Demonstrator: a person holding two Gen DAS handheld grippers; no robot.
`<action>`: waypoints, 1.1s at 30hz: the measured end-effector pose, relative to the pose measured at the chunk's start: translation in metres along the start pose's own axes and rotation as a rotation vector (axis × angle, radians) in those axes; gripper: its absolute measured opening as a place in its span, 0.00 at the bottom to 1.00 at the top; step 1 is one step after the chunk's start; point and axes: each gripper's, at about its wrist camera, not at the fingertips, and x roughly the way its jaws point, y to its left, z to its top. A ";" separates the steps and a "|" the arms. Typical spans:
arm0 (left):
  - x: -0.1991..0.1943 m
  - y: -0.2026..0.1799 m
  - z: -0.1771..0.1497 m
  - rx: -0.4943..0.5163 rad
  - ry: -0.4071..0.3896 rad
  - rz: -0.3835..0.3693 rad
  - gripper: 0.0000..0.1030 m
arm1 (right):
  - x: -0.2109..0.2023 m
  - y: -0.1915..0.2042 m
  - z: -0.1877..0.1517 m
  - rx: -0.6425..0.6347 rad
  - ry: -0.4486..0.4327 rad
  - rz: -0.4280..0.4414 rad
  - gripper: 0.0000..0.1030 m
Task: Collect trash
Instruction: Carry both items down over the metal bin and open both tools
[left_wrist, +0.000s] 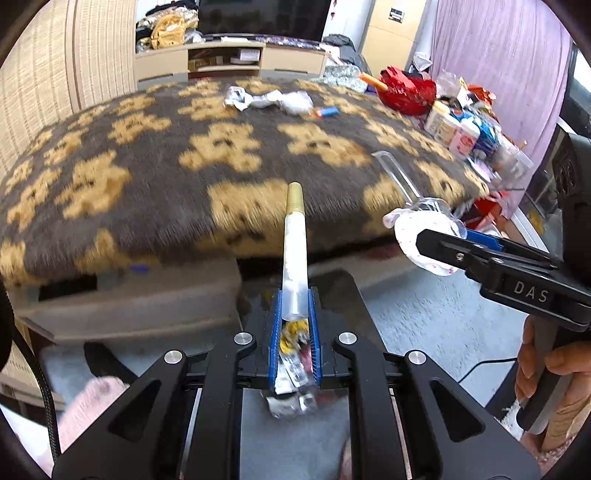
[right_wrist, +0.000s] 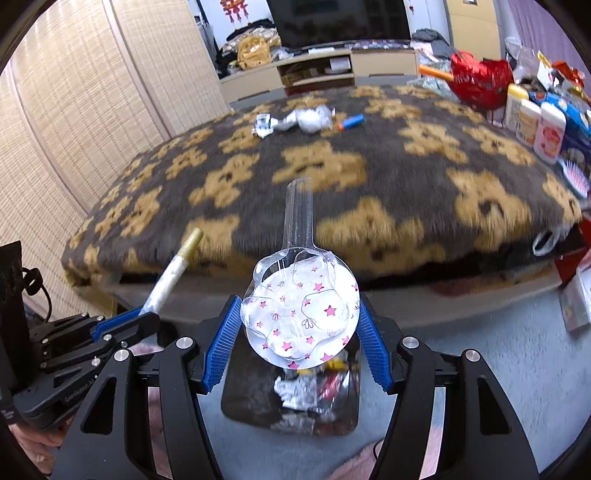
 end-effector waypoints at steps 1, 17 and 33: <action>0.002 -0.002 -0.008 -0.004 0.014 -0.006 0.12 | 0.002 -0.001 -0.007 0.002 0.014 0.001 0.61; 0.082 0.000 -0.073 -0.059 0.225 -0.042 0.12 | 0.076 -0.020 -0.073 0.088 0.254 -0.003 0.61; 0.092 0.010 -0.069 -0.080 0.234 -0.022 0.26 | 0.101 -0.016 -0.057 0.122 0.259 -0.007 0.67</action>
